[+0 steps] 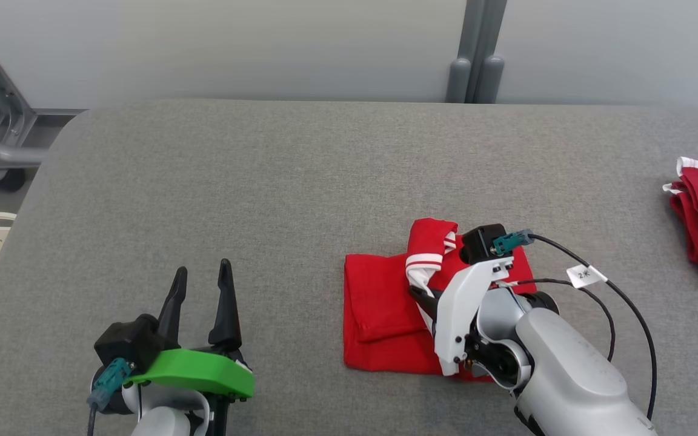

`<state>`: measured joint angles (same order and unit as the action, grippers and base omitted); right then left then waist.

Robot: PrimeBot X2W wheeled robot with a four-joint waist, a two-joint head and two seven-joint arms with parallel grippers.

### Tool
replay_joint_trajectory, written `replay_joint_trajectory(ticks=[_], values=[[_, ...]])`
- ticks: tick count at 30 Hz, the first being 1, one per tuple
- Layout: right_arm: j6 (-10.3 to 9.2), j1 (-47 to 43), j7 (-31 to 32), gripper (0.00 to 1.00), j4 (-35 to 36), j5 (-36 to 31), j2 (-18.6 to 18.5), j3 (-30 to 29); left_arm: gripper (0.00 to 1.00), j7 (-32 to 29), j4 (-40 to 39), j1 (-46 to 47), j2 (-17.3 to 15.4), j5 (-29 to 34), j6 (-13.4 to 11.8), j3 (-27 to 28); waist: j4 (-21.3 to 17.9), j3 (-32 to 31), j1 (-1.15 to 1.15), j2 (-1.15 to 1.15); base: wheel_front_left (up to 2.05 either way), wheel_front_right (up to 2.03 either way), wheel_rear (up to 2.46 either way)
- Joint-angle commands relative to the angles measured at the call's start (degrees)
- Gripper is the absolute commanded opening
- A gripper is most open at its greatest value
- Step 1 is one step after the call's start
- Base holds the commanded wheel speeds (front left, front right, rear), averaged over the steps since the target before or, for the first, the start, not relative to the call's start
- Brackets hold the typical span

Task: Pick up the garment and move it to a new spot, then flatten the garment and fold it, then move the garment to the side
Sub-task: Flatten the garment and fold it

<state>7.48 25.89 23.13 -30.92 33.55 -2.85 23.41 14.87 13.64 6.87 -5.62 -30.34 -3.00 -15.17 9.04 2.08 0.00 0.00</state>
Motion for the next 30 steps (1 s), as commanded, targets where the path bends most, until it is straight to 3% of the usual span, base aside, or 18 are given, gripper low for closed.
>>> replay_joint_trajectory(ticks=[1, 11, 12, 14, 15, 30], values=[[0.02, 1.34, -1.06, 0.00, -1.75, 1.47, -0.16, 1.06, 1.00, 0.22, 0.42, 1.17, 0.29, 0.46, 0.39, -0.19, 1.64, 0.22, 0.00, 0.00, 0.00, 0.00, 0.00], [0.02, 6.73, -6.14, 0.00, -10.97, 7.17, -0.12, 7.57, 1.00, 0.30, 1.63, 1.83, 0.80, 0.67, 0.81, -0.17, 2.92, 0.62, 0.00, 0.00, 0.00, 0.00, 0.00], [0.02, 7.11, -6.46, 0.05, -11.27, 7.83, -0.11, 8.44, 1.00, 0.31, 1.75, 1.85, 0.82, 0.72, 0.84, -0.13, 2.84, 0.60, 0.00, 0.00, 0.00, 0.00, 0.00], [0.02, 7.82, -7.22, 0.40, -11.99, 9.14, -0.13, 9.74, 1.00, 0.32, 1.91, 1.92, 0.91, 0.79, 0.89, -0.09, 2.66, 0.59, 0.00, 0.00, 0.00, 0.00, 0.00], [0.02, 8.12, -7.58, 0.97, -12.46, 9.86, -0.13, 10.32, 1.00, 0.32, 1.96, 1.95, 0.95, 0.83, 0.94, -0.13, 2.57, 0.58, 0.00, 0.00, 0.00, 0.00, 0.00], [0.02, 12.18, -14.56, 1.00, -12.24, 15.98, -0.16, 12.89, 1.00, 0.30, 1.50, 0.65, 0.82, 1.28, 0.69, 0.73, 0.17, 0.00, 0.00, 0.00, 0.00, 0.00, 0.00]])
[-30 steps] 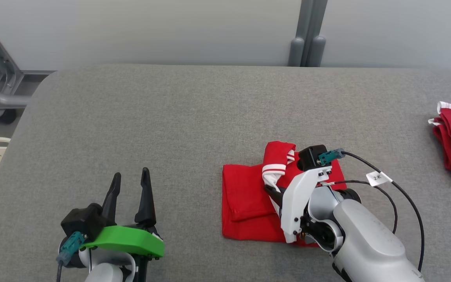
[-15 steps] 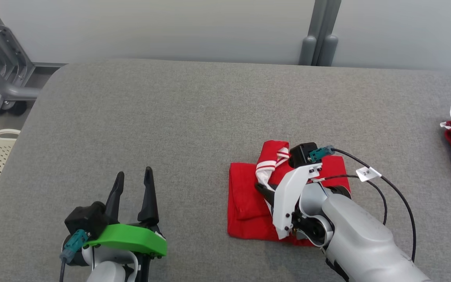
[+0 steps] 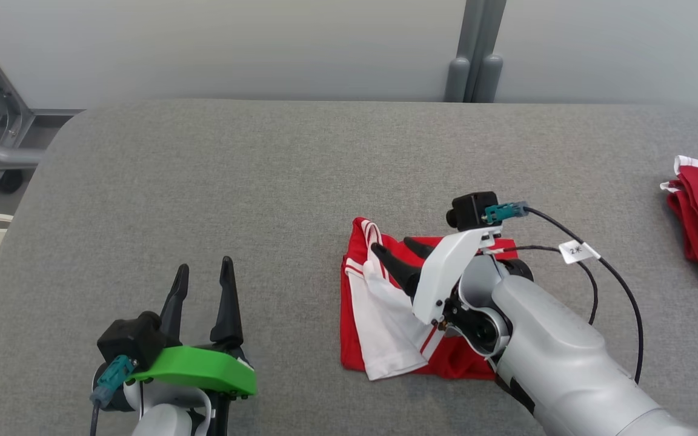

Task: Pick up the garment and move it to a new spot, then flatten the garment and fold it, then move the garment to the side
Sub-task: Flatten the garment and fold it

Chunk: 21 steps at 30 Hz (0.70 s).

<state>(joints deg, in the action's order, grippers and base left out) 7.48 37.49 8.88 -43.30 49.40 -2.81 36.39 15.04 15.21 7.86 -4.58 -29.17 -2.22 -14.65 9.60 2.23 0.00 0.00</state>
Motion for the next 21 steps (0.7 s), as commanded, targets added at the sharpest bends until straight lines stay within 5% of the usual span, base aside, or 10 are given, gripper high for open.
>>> replay_joint_trajectory(ticks=[1, 21], values=[[0.02, 0.80, -1.02, 1.00, 0.33, -0.33, -0.20, -0.54, 1.00, 0.14, -0.17, -0.49, -0.26, 0.22, -0.12, 0.22, -0.70, -0.22, 0.00, 0.00, 0.00, 0.00, 0.00], [0.02, -8.01, -8.36, 1.00, 8.23, -6.13, -4.95, -11.95, 1.00, -0.60, -2.10, -2.23, -0.84, 0.48, -0.68, -1.41, -5.35, -0.72, 0.00, 0.00, 0.00, 0.00, 0.00]])
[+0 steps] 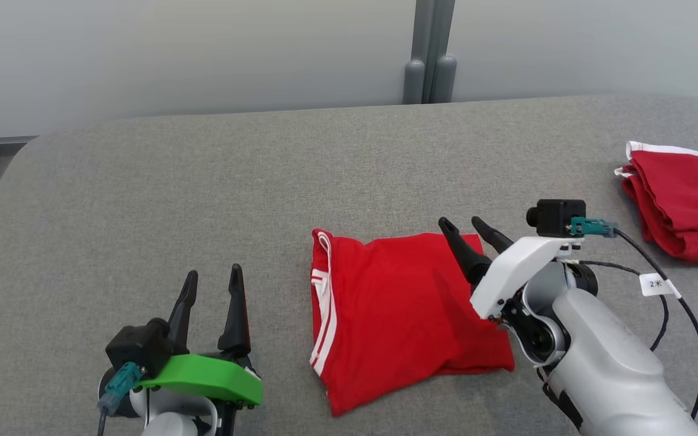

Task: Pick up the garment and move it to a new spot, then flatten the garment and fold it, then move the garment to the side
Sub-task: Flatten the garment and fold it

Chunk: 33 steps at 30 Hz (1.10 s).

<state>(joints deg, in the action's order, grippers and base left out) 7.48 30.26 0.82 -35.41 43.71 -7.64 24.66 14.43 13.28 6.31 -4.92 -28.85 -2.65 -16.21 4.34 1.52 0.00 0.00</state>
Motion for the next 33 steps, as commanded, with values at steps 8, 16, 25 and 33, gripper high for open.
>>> replay_joint_trajectory(ticks=[8, 16, 25, 33], values=[[0.02, -4.26, 0.70, 1.00, 3.77, -2.77, -0.29, -3.72, 1.00, -0.38, -0.84, -0.82, -1.01, -0.24, -0.75, 0.20, -0.50, 0.23, 0.00, 0.00, 0.00, 0.00, 0.00], [0.02, -5.11, -2.42, 0.47, 4.75, -8.81, 0.47, -4.13, 1.00, -0.17, -1.59, -0.27, -1.16, -0.66, -1.14, 0.74, 1.11, 1.34, 0.00, 0.00, 0.00, 0.00, 0.00], [0.02, -1.89, -7.19, 0.00, -1.81, -13.57, 2.57, -5.41, 1.00, 0.20, -2.73, 1.45, -0.76, -0.52, -0.85, 0.57, 7.77, 4.36, 0.00, 0.00, 0.00, 0.00, 0.00], [0.02, 3.21, -11.84, 0.00, -12.82, -16.32, 3.40, -3.46, 1.00, 0.52, -2.43, 2.83, -0.08, -0.56, -0.21, 0.16, 14.80, 7.39, 0.00, 0.00, 0.00, 0.00, 0.00]])
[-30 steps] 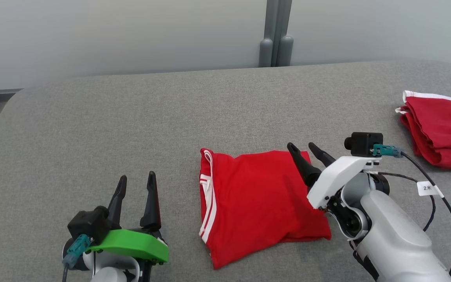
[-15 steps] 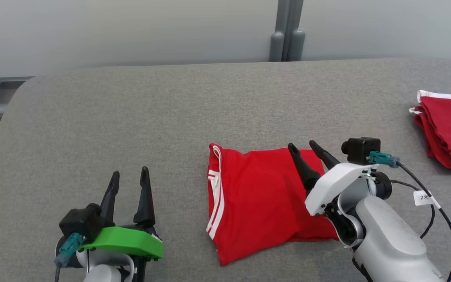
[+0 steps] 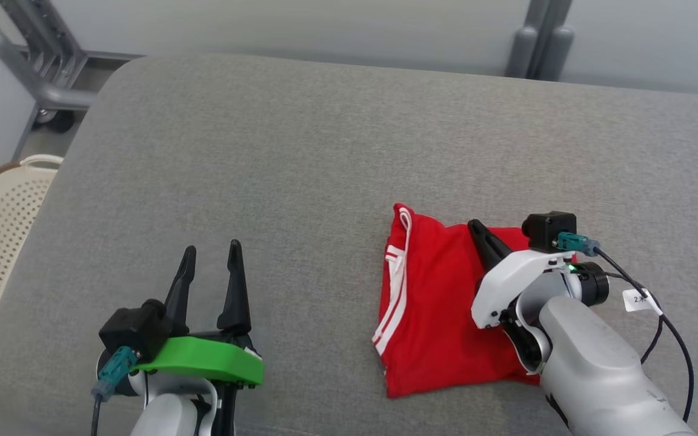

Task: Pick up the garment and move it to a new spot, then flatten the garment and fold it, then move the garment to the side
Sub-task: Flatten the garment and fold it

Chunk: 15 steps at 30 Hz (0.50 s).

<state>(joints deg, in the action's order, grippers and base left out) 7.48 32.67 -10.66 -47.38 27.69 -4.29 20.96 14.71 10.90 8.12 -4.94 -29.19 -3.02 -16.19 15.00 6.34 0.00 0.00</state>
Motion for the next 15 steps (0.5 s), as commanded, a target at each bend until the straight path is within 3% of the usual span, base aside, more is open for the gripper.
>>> replay_joint_trajectory(ticks=[1, 8, 15], values=[[0.02, 1.38, -0.73, 0.00, -2.29, -0.39, 0.23, 0.60, 1.00, 0.29, -0.03, 1.14, 0.03, -0.17, 0.25, 0.09, 4.90, 2.79, 0.00, 0.00, 0.00, 0.00, 0.00], [0.02, 4.60, -1.40, 0.00, -8.98, 1.18, 1.09, 5.84, 1.00, 0.47, 0.46, 1.37, 0.39, 0.15, 0.65, 0.17, 7.92, 3.18, 0.00, 0.00, 0.00, 0.00, 0.00], [0.01, 6.29, 1.65, 0.00, -10.74, 5.43, 1.23, 15.74, 1.00, 0.46, 0.98, 1.28, 0.87, 0.44, 0.81, -0.19, 8.72, 2.75, 0.00, 0.00, 0.00, 0.00, 0.00]])
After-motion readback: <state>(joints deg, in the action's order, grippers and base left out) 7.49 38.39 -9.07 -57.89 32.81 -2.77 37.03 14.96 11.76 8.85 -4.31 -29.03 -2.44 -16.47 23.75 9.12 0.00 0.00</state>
